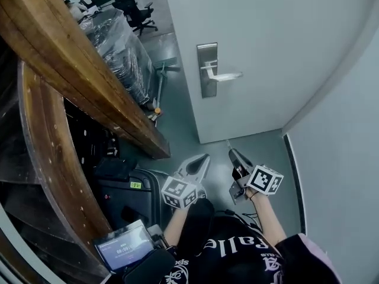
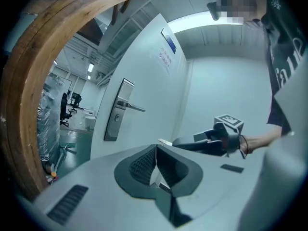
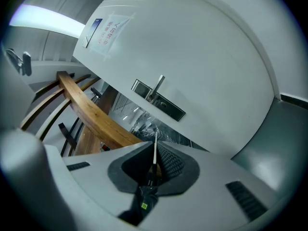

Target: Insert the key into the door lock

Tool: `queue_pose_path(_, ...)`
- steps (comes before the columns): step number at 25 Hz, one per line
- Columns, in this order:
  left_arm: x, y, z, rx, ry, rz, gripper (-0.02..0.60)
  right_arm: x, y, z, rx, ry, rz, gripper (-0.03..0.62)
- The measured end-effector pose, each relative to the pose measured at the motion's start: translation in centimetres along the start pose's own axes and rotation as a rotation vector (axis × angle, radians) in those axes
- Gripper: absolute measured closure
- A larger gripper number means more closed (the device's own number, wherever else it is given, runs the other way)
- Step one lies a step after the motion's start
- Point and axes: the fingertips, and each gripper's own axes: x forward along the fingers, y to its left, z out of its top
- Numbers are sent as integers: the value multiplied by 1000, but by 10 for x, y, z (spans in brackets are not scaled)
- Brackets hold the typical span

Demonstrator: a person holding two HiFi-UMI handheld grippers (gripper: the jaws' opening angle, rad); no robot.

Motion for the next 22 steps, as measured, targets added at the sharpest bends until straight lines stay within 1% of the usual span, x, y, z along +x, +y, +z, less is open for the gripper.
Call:
queue_pose_path(2,6,16,3,9,18,-35,575,23,-1,9,5,-23,-9,557)
queue_pose_path(5,16,37,9,26,32,-78,575,56,-5,22,-15,-49,-27,557)
queue_pose_path(7,22,50,13,35,35,-94,575,78,-7,30,-22,-64,-32,557)
queue_pose_path(10,28,67,16,34,39,-105,575,106,-9,41,4,-84,-30,557)
queue_pose_path(17,39,79,11,29,53,-134,575,153,-25,68,137,-137,-12,557)
queue_pose_path(22,43,78,13,37,53,-138,575,177,-27,90,161,-162,-1,557)
